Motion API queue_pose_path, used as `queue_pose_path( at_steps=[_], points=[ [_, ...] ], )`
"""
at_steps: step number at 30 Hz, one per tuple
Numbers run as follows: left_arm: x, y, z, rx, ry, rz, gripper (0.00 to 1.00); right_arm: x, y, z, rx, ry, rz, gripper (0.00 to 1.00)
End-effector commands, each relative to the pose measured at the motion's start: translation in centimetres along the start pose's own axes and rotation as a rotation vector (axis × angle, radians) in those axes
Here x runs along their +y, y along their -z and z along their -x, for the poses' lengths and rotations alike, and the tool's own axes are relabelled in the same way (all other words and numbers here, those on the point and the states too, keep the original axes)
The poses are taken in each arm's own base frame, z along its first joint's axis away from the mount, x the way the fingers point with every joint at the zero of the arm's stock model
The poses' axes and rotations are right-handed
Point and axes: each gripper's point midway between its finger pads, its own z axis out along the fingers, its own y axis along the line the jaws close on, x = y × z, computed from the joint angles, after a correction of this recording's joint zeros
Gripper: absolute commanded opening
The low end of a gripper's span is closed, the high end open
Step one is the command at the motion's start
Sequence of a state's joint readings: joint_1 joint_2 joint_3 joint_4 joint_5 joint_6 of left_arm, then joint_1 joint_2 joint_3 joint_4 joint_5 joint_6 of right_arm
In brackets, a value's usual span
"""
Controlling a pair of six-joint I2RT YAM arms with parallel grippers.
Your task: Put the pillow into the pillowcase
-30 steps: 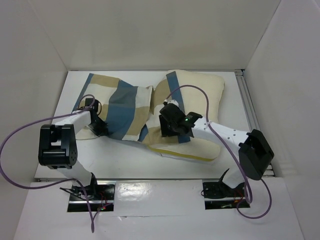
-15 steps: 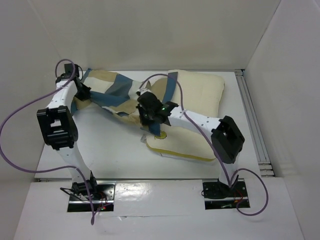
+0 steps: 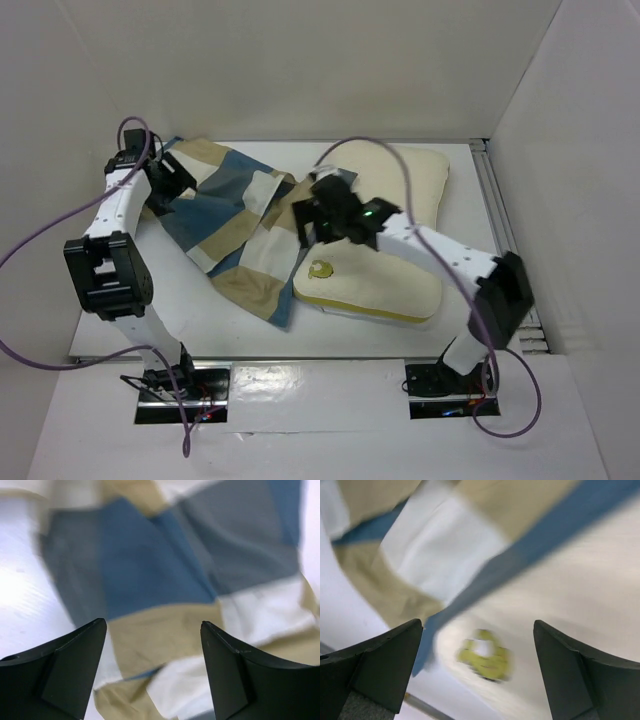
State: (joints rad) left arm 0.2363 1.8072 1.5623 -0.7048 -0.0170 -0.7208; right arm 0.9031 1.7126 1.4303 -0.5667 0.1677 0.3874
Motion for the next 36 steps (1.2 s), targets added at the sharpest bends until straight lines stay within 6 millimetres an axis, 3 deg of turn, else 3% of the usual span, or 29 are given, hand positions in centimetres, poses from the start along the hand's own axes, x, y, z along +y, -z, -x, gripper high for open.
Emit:
queue_pose_path(
  at_steps=[1, 2, 4, 5, 7, 9, 10, 11, 12, 13, 14, 15, 16, 17, 18, 19, 22, 24, 25, 26, 27, 28, 29, 32, 36],
  points=[
    [-6.2, 4.6, -2.6, -0.038, -0.190, -0.211, 0.89, -7.5, 6.3, 2.5, -0.108, -0.126, -0.112, 0.99],
    [-6.8, 4.6, -3.4, -0.032, -0.232, -0.222, 0.89, -9.8, 5.8, 0.5, -0.055, -0.161, -0.138, 0.97],
    [-7.7, 5.0, -4.7, -0.021, -0.264, -0.235, 0.88, -10.8, 5.7, -1.3, -0.015, -0.181, -0.134, 0.96],
    [-8.0, 4.6, -6.6, 0.018, -0.289, -0.243, 0.88, -10.5, 5.2, -3.4, 0.035, -0.204, -0.116, 0.95],
    [-9.0, 4.9, -7.5, 0.028, -0.312, -0.268, 0.87, -9.6, 4.3, -4.0, 0.037, -0.222, -0.060, 0.95],
    [-9.9, 4.3, -9.6, 0.066, -0.351, -0.283, 0.87, -7.7, 2.8, -6.0, 0.083, -0.220, 0.006, 0.95],
    [-10.2, 4.4, -10.0, 0.071, -0.361, -0.289, 0.85, -7.7, 1.9, -5.8, 0.066, -0.220, 0.013, 0.95],
    [-10.7, 4.2, -11.0, 0.087, -0.380, -0.292, 0.85, -7.3, 0.7, -7.7, 0.126, -0.203, 0.026, 0.92],
    [-10.9, 4.3, -11.3, 0.091, -0.387, -0.296, 0.85, -7.5, 0.3, -8.6, 0.162, -0.203, 0.012, 0.74],
    [-10.8, 3.9, -11.5, 0.097, -0.388, -0.290, 0.85, -8.5, 0.0, -9.7, 0.198, -0.199, -0.042, 0.47],
    [-11.3, 4.2, -11.6, 0.095, -0.396, -0.300, 0.85, -10.1, 0.0, -10.8, 0.238, -0.207, -0.109, 0.20],
    [-11.2, 4.2, -11.6, 0.093, -0.407, -0.301, 0.85, -13.5, 0.2, -11.5, 0.258, -0.256, -0.243, 0.00],
    [-11.1, 4.2, -11.9, 0.096, -0.414, -0.289, 0.85, -15.8, 1.6, -13.4, 0.335, -0.288, -0.342, 0.00],
    [-11.3, 4.4, -11.5, 0.081, -0.423, -0.290, 0.85, -17.6, 2.4, -13.6, 0.345, -0.327, -0.403, 0.00],
    [-11.3, 4.4, -11.5, 0.081, -0.423, -0.290, 0.85, -20.8, 4.3, -12.7, 0.296, -0.431, -0.488, 0.00],
    [-11.4, 4.6, -11.4, 0.078, -0.432, -0.291, 0.85, -22.1, 5.9, -12.8, 0.294, -0.485, -0.518, 0.00],
    [-11.5, 4.4, -11.3, 0.078, -0.432, -0.291, 0.85, -25.4, 10.2, -9.3, 0.110, -0.618, -0.568, 0.00],
    [-11.8, 4.5, -11.9, 0.096, -0.441, -0.298, 0.85, -26.9, 12.1, -6.6, 0.014, -0.597, -0.643, 0.00],
    [-11.8, 4.4, -11.9, 0.095, -0.450, -0.298, 0.85, -27.1, 12.3, -5.8, 0.005, -0.580, -0.652, 0.10],
    [-11.8, 4.4, -11.9, 0.095, -0.451, -0.298, 0.85, -27.1, 12.0, -4.7, -0.014, -0.562, -0.631, 0.33],
    [-12.0, 4.3, -12.3, 0.108, -0.460, -0.295, 0.85, -26.3, 11.4, -3.7, -0.017, -0.527, -0.582, 0.51],
    [-12.2, 4.5, -12.7, 0.111, -0.469, -0.300, 0.85, -24.0, 10.1, -2.0, -0.015, -0.455, -0.486, 0.70],
    [-12.2, 4.5, -12.7, 0.112, -0.469, -0.300, 0.85, -22.9, 9.3, -0.7, -0.042, -0.430, -0.456, 0.78],
    [-12.2, 4.9, -13.8, 0.126, -0.487, -0.303, 0.85, -20.6, 6.7, 1.1, -0.032, -0.338, -0.431, 0.89],
    [-12.0, 5.0, -13.7, 0.118, -0.487, -0.297, 0.85, -21.7, 2.9, 3.9, -0.010, -0.269, -0.469, 0.91]
  ],
)
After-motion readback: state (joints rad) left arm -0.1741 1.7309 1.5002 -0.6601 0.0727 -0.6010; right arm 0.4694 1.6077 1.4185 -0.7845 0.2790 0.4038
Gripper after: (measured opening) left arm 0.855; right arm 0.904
